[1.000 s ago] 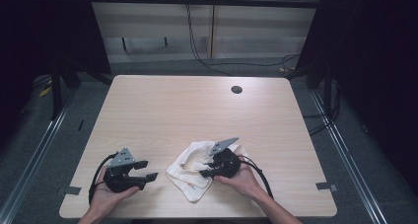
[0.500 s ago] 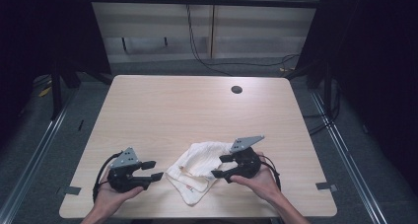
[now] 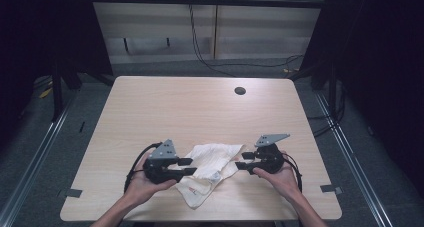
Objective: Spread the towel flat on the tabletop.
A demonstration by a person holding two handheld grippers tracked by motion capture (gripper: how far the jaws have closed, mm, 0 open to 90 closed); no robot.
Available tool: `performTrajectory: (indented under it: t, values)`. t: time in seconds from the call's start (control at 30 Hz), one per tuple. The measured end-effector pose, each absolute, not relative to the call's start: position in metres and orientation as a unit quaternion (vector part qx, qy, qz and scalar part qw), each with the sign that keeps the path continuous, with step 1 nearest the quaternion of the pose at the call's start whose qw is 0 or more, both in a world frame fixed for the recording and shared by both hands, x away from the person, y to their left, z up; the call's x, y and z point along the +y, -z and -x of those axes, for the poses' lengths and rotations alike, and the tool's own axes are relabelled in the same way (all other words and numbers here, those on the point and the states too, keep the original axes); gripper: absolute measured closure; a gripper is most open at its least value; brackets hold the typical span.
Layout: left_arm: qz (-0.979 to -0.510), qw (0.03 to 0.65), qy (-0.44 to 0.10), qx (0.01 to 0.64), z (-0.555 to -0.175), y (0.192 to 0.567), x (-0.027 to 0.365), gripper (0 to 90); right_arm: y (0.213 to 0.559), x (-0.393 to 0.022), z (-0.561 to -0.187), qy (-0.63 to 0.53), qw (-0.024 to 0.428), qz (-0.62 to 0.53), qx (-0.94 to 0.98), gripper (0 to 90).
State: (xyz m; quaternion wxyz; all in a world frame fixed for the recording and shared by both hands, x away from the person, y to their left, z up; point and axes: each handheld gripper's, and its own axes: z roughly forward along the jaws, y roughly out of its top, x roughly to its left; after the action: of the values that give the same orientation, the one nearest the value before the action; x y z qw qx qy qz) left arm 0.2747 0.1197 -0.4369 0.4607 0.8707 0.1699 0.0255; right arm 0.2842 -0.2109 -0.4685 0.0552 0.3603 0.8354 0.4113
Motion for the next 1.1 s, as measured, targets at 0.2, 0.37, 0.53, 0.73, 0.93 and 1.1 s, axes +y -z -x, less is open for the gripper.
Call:
performTrajectory:
  t: [0.2,0.37,0.53,0.73,0.93,1.1]
  values:
    - [-0.872,0.465,-0.01,0.153,-0.271,0.451,0.102,66.9,0.48,-0.215,-0.287,-0.39,0.064,-0.366,0.843,55.3]
    - [-0.876,0.458,-0.009,0.15,-0.271,0.462,0.097,56.7,0.487,-0.219,-0.292,-0.381,0.079,-0.378,0.84,56.5]
    - [-0.885,0.445,-0.022,0.136,-0.271,0.468,0.089,55.2,0.492,-0.218,-0.296,-0.374,0.079,-0.383,0.841,54.3]
    - [-0.894,0.425,-0.036,0.136,-0.273,0.474,0.082,48.8,0.498,-0.215,-0.297,-0.37,0.075,-0.383,0.843,53.7]
    - [-0.896,0.42,-0.044,0.141,-0.276,0.476,0.081,78.4,0.499,-0.212,-0.296,-0.369,0.081,-0.376,0.846,53.6]
    - [-0.873,0.458,-0.03,0.164,-0.28,0.467,0.094,85.8,0.499,-0.209,-0.292,-0.362,0.086,-0.372,0.85,54.7]
